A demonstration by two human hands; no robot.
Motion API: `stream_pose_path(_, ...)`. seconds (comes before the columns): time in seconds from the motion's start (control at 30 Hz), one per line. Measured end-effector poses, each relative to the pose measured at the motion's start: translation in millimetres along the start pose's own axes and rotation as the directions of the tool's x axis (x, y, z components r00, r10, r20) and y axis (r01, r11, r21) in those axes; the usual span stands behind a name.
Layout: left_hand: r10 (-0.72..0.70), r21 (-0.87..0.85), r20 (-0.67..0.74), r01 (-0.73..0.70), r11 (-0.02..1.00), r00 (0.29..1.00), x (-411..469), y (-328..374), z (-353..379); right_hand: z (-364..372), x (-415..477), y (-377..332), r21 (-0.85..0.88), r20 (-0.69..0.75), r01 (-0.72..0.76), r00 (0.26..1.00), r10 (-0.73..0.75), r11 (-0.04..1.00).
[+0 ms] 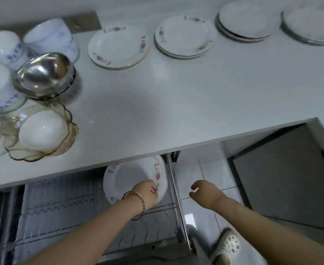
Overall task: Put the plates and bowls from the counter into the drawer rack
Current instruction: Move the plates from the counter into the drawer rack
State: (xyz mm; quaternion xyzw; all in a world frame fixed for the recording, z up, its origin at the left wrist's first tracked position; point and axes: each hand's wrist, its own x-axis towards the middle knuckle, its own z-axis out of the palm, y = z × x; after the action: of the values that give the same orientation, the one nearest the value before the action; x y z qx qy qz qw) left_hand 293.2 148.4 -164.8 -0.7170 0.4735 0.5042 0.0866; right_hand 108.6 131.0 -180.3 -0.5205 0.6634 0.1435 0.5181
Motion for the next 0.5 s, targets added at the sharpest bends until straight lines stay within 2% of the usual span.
stream_pose_path(0.07,0.074,0.079,0.0,-0.074,0.994,0.997,-13,50,6,-44,-22,26,-0.047,-0.064,-0.002,0.998,-0.001,0.999)
stream_pose_path(0.2,0.187,0.159,-0.068,-0.175,0.972,0.98,-29,156,23,-136,-57,81,-0.078,-0.08,-0.001,0.997,-0.005,0.997)
stream_pose_path(0.33,0.265,0.13,-0.129,-0.249,0.96,0.955,-48,259,36,-224,-101,128,-0.178,-0.271,0.026,0.96,-0.074,0.984)
stream_pose_path(0.4,0.283,0.034,-0.155,-0.281,0.959,0.947,-54,304,42,-264,-110,151,-0.113,-0.379,0.027,0.923,-0.068,0.993)
stream_pose_path(0.5,0.287,-0.103,-0.159,-0.305,0.947,0.944,-55,356,58,-316,-111,189,0.134,-0.45,0.02,0.892,0.042,0.991)
